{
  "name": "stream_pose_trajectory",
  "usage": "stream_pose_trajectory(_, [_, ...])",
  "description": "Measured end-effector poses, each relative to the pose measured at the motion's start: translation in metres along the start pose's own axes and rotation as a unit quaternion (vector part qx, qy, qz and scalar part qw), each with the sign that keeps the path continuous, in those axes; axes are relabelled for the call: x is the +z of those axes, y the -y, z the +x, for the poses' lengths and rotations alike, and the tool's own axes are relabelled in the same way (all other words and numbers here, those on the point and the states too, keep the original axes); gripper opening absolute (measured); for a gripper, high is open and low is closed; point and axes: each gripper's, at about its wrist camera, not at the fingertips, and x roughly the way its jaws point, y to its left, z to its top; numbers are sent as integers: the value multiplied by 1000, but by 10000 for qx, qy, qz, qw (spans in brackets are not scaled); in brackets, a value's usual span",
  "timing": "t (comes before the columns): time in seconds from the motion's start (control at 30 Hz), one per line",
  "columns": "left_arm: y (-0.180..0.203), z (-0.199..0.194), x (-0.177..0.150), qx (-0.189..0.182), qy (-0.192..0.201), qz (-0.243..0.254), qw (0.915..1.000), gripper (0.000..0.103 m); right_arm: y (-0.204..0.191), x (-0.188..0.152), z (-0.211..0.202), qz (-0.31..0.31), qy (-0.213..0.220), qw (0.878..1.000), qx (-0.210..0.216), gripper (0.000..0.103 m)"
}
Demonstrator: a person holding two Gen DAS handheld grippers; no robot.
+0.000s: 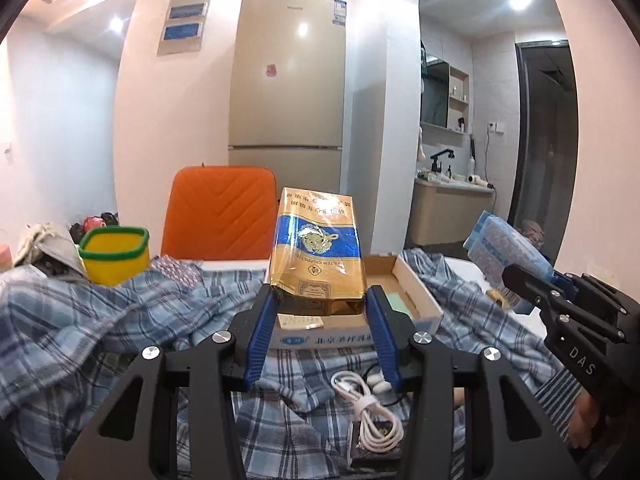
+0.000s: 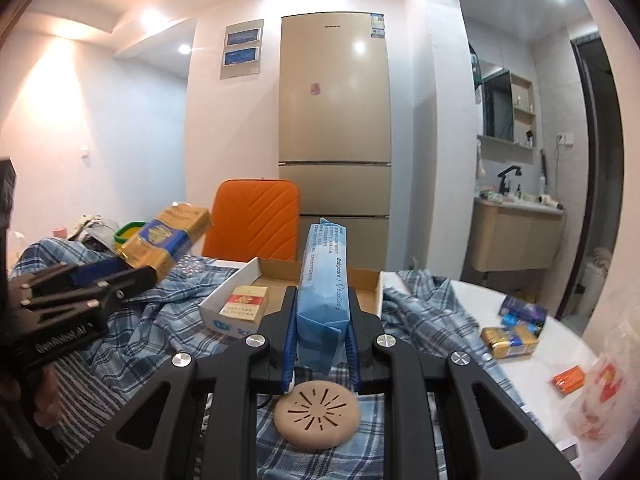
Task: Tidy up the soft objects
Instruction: 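Carry the gold pack and blue packet over the cardboard box with both grippers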
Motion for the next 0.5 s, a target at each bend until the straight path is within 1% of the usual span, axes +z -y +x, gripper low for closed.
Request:
stream_pose_trajectory(0.13, [5,-2,14,142,140,198,9996,45,1,27,-6,-25,160,9999,20,22])
stream_pose_trajectory(0.2, [6,2,21,120,129,202,9996,45,1,42,-9,-73,370,9993,-75,22])
stream_pose_trajectory(0.27, [8,5,32,75,174,187,9996,45,1,55,-8,-96,481,9987,-123,22])
stream_pose_trajectory(0.33, [11,9,44,88,341,180,9992,45,2,67,-5,-61,568,9983,-93,22])
stream_pose_trajectory(0.43, [17,14,62,127,574,186,9981,45,0,81,5,-156,701,9971,-235,22])
stream_pose_trajectory(0.5, [20,17,74,97,689,214,9973,46,2,90,14,-77,731,9969,-284,22])
